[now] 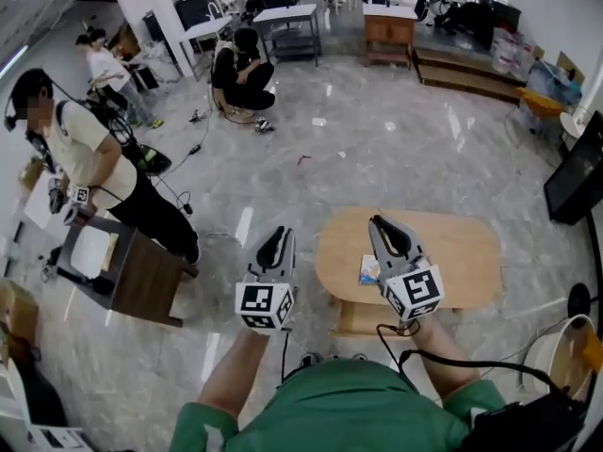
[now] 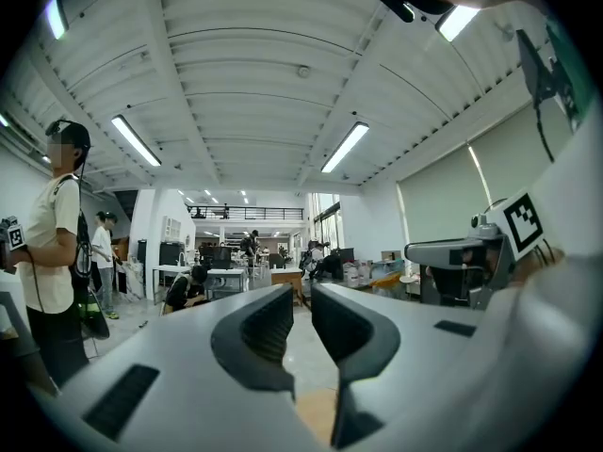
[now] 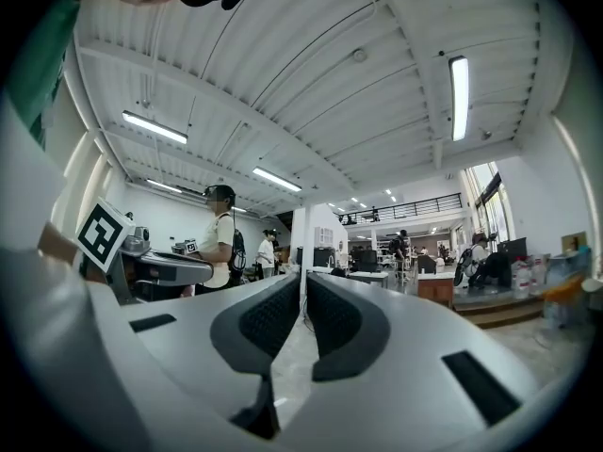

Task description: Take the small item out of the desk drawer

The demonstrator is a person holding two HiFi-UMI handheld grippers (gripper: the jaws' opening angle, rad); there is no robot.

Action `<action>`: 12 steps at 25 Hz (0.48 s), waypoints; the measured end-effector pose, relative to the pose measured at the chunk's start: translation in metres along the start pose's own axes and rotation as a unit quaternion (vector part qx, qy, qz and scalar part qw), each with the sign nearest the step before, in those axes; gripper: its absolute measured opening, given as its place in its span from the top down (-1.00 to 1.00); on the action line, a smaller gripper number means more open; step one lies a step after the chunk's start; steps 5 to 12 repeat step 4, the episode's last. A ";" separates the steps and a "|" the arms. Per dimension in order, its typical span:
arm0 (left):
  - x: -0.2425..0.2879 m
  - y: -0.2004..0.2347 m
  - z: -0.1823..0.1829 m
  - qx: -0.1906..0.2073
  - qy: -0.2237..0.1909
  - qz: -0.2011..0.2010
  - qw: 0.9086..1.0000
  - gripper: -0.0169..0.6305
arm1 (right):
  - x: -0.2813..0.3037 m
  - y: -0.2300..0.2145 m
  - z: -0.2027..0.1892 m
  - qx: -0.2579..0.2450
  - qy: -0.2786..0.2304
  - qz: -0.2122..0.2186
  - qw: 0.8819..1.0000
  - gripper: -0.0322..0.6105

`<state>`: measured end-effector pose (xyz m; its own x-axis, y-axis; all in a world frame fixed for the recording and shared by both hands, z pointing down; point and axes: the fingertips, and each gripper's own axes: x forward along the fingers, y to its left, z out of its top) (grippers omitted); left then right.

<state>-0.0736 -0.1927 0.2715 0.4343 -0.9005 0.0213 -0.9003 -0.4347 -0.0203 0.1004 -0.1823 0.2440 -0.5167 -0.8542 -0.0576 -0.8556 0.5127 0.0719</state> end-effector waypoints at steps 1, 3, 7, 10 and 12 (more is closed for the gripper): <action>0.002 -0.005 0.000 0.000 0.000 -0.005 1.000 0.73 | -0.005 -0.004 0.000 -0.001 0.001 -0.005 1.000 0.77; 0.007 -0.015 0.001 0.001 -0.001 -0.015 1.000 0.73 | -0.013 -0.013 0.000 -0.002 0.000 -0.015 1.000 0.77; 0.009 -0.019 0.002 0.002 -0.003 -0.019 1.000 0.73 | -0.016 -0.017 0.001 -0.003 0.000 -0.020 1.000 0.77; 0.009 -0.019 0.002 0.002 -0.003 -0.019 1.000 0.73 | -0.016 -0.017 0.001 -0.003 0.000 -0.020 1.000 0.77; 0.009 -0.019 0.002 0.002 -0.003 -0.019 1.000 0.73 | -0.016 -0.017 0.001 -0.003 0.000 -0.020 1.000 0.77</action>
